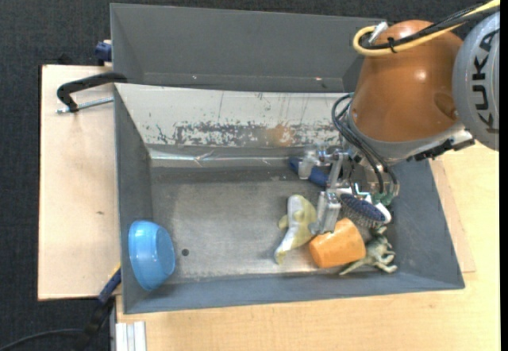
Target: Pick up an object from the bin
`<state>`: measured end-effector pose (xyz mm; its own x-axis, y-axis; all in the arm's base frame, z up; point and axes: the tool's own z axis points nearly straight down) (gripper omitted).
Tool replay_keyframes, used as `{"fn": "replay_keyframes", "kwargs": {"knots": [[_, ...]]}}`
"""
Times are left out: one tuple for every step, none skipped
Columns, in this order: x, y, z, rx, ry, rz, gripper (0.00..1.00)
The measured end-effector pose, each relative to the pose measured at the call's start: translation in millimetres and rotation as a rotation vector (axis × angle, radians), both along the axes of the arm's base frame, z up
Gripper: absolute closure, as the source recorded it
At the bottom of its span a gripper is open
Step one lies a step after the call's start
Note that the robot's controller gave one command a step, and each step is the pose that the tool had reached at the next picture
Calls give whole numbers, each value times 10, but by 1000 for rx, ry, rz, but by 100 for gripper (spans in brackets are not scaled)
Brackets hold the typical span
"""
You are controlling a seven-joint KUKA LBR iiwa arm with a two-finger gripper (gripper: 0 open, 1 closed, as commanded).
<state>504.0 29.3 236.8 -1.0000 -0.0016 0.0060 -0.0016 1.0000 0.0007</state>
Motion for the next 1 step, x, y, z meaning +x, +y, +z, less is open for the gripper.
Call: {"fn": "replay_keyframes", "kwargs": {"knots": [[162, -526, -1152, 0, -2, 140, 0]]}}
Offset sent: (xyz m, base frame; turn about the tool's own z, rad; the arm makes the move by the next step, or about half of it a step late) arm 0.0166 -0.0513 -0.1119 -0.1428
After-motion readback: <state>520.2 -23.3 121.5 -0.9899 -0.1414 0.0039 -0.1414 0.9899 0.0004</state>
